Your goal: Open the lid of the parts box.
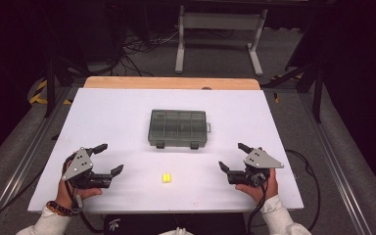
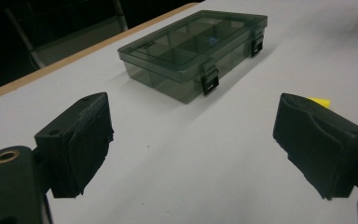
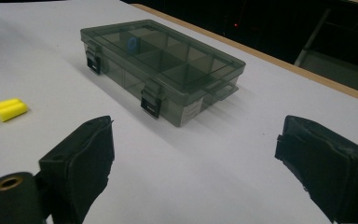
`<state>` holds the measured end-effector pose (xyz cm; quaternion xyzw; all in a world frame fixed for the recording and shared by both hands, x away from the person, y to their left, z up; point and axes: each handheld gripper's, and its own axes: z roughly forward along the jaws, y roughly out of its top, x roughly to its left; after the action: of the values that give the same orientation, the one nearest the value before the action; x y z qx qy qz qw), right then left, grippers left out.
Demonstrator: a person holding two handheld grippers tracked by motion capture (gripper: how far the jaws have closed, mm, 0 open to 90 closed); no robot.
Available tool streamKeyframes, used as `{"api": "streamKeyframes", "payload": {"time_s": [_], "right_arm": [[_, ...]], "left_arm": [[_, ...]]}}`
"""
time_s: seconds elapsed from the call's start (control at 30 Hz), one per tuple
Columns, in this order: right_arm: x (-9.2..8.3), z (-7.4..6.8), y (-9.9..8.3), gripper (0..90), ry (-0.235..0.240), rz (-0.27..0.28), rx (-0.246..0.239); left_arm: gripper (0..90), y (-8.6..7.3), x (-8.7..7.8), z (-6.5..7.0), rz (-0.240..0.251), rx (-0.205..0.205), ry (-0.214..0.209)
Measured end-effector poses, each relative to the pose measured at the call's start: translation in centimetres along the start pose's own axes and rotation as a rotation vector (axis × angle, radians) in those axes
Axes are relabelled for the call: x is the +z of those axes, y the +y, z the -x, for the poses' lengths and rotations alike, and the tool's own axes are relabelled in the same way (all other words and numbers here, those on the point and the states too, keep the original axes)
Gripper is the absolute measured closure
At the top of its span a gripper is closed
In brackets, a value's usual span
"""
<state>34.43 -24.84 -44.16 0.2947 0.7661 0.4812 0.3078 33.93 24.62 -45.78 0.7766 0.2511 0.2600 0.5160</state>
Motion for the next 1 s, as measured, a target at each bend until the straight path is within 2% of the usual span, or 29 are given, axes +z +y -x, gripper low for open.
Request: {"api": "streamKeyframes", "payload": {"time_s": [0.03,0.07,0.1,0.17,0.3,0.37,0.43,0.47,0.63,0.73,0.8,0.87,0.93,1.0], "right_arm": [[0.1,0.1,0.0,11.5,-0.001,-0.007,-0.001],[0.2,0.1,-0.1,13.3,0.017,-0.022,0.000],[0.3,0.1,-0.1,14.4,0.013,-0.027,0.001],[0.5,0.0,-0.1,15.0,0.003,-0.039,0.001],[1.3,-0.2,0.2,17.4,0.015,-0.054,-0.015],[1.4,-0.1,0.3,17.6,0.012,-0.054,-0.007],[2.2,0.3,0.5,19.4,0.043,-0.056,0.028],[2.2,0.3,0.5,19.4,0.043,-0.056,0.028],[4.2,0.8,1.4,22.7,0.057,-0.073,0.008],[5.7,1.2,1.9,24.9,0.063,-0.103,-0.009],[7.3,1.7,2.3,25.1,0.089,-0.144,-0.025],[8.5,2.0,2.6,26.0,0.102,-0.166,-0.029],[8.9,2.2,2.8,26.0,0.110,-0.166,-0.022],[9.8,2.6,3.3,26.1,0.133,-0.155,-0.003]], "left_arm": [[13.2,0.0,0.0,0.0,0.000,0.000,0.000],[13.4,-0.1,0.3,0.1,-0.015,0.007,-0.006],[14.2,-0.2,0.5,0.2,-0.035,0.016,-0.016],[14.7,-0.3,0.6,0.2,-0.042,0.017,-0.023],[15.7,-0.3,1.2,-0.1,-0.055,0.008,-0.056],[15.7,-0.2,1.7,-0.3,-0.065,0.004,-0.048],[16.4,0.1,2.3,-0.5,-0.071,0.004,-0.052],[16.4,0.2,2.7,-0.7,-0.069,0.003,-0.058],[17.8,1.5,5.3,-1.2,-0.092,0.045,-0.064],[18.0,2.4,7.4,-1.8,-0.114,0.042,-0.075],[17.7,2.9,8.4,-2.2,-0.118,0.034,-0.085],[17.6,3.3,9.2,-2.6,-0.134,0.044,-0.081],[16.4,3.5,9.6,-2.8,-0.128,0.042,-0.083],[16.5,4.1,10.3,-3.3,-0.123,0.019,-0.096]]}}
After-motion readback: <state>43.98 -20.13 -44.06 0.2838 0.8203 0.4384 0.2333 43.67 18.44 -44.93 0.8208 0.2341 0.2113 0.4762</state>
